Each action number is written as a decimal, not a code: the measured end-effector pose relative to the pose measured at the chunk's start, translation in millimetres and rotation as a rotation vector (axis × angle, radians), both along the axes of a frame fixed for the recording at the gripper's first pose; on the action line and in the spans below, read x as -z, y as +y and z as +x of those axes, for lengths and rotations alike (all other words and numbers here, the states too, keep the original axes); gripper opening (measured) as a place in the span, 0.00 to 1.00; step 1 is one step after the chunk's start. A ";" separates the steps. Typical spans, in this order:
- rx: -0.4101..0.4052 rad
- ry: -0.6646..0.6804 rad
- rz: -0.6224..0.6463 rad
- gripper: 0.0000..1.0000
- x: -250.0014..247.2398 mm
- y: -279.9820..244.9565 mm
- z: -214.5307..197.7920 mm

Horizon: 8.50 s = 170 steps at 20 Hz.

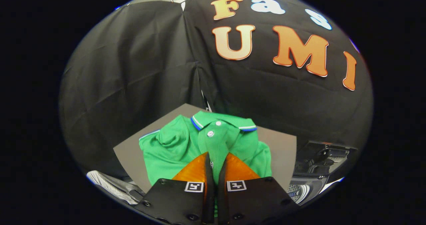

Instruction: Put the clothes into the washing machine and then close the washing machine lid.

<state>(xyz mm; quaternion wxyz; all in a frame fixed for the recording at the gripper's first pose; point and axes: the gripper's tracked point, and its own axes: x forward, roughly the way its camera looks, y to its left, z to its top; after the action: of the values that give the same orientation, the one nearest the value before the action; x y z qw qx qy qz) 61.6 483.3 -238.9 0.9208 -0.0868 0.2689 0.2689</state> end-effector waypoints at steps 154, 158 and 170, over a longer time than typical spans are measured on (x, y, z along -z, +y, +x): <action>0.562 -0.049 0.009 0.98 15.7 -401.1 172.6; 0.552 -0.084 0.012 0.98 14.8 -401.3 158.1; 0.551 -0.107 0.008 0.97 14.8 -400.4 119.6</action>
<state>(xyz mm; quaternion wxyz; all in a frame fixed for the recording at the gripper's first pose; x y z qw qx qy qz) 181.2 82.8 -253.6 0.9723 -0.0209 0.2326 0.0046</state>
